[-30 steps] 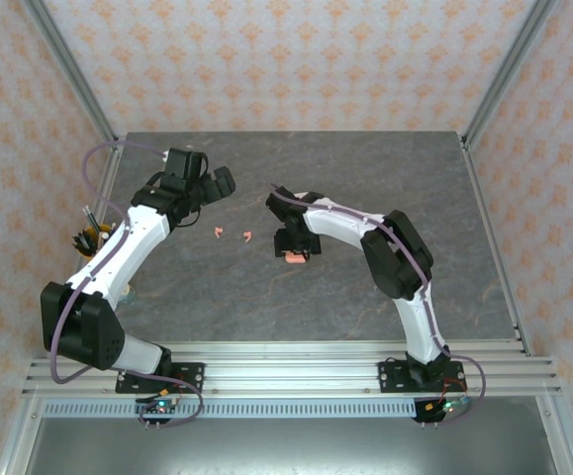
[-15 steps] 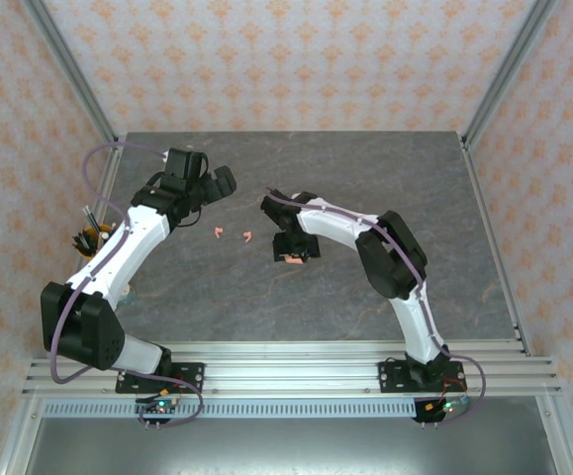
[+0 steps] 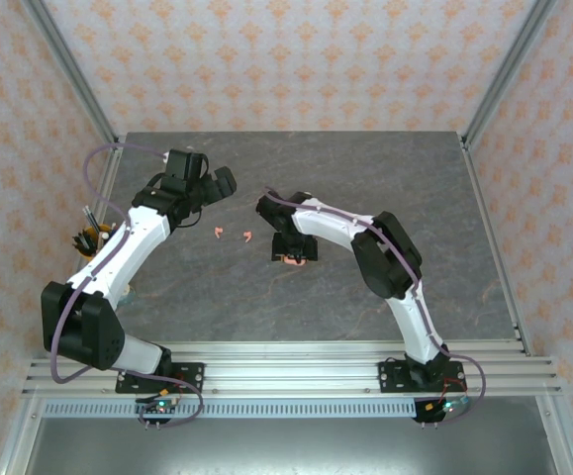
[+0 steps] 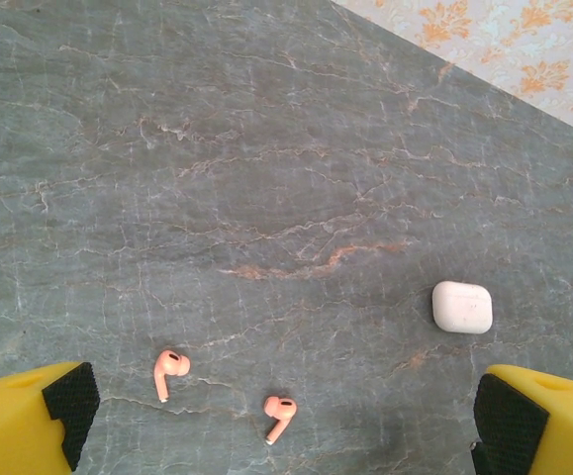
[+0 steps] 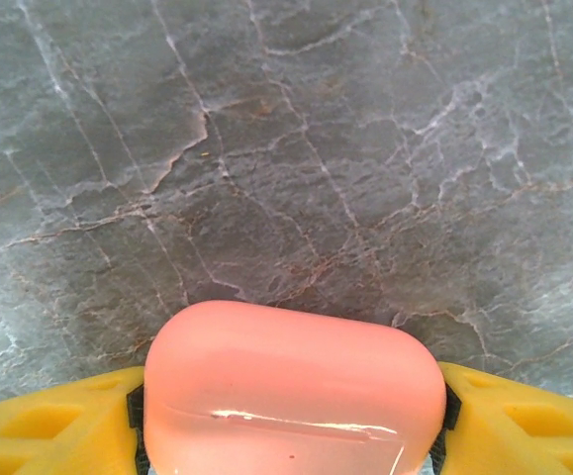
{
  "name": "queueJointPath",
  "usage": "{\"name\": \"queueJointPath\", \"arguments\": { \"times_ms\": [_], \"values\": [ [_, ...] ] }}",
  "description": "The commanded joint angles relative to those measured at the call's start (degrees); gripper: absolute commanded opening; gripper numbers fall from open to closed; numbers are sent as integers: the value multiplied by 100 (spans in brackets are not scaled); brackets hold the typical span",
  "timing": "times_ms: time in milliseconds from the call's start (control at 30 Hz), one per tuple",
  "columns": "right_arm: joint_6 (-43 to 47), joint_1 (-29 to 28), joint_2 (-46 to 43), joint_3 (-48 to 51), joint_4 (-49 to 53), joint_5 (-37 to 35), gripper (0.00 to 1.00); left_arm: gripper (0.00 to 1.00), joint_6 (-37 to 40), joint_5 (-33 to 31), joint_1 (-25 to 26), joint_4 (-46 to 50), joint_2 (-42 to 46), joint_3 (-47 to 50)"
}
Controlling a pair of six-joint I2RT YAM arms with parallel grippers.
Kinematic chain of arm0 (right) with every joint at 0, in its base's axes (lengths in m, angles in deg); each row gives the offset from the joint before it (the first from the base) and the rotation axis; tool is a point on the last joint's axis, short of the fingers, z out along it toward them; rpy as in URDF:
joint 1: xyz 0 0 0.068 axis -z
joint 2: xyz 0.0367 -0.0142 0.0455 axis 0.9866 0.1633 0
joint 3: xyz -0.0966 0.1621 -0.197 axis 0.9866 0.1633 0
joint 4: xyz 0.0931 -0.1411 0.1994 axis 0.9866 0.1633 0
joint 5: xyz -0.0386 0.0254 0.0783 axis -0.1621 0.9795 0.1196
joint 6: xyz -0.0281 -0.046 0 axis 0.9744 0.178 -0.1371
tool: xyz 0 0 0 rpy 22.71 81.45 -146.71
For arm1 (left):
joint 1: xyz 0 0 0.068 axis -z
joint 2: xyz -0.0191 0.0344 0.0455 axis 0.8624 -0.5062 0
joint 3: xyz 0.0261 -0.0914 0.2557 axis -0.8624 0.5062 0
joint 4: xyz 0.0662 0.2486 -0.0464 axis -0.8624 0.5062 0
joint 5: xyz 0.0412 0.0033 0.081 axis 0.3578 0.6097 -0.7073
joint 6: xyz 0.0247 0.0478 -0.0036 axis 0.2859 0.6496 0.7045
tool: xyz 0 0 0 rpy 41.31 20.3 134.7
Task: Insert the wireless bluetooth earbuds into the charging case
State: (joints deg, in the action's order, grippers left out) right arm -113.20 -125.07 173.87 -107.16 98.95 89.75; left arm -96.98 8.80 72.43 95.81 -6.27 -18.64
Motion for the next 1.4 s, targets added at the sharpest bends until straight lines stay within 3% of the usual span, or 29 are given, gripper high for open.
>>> {"name": "queueJointPath", "arguments": {
  "times_ms": [0,533,1133,1367],
  "values": [
    [-658,17,277,-9,245,-592,70,100,-35,-3,-29,-106,32,100],
    [-1448,129,72,311,146,-918,74,100,-42,42,-27,-150,2,100],
    [-1738,359,-108,804,-319,-631,69,100,-101,118,-11,-235,-3,194],
    [-2275,369,-363,952,-435,-423,74,100,-112,120,-1,-271,-7,222]
  ]
}}
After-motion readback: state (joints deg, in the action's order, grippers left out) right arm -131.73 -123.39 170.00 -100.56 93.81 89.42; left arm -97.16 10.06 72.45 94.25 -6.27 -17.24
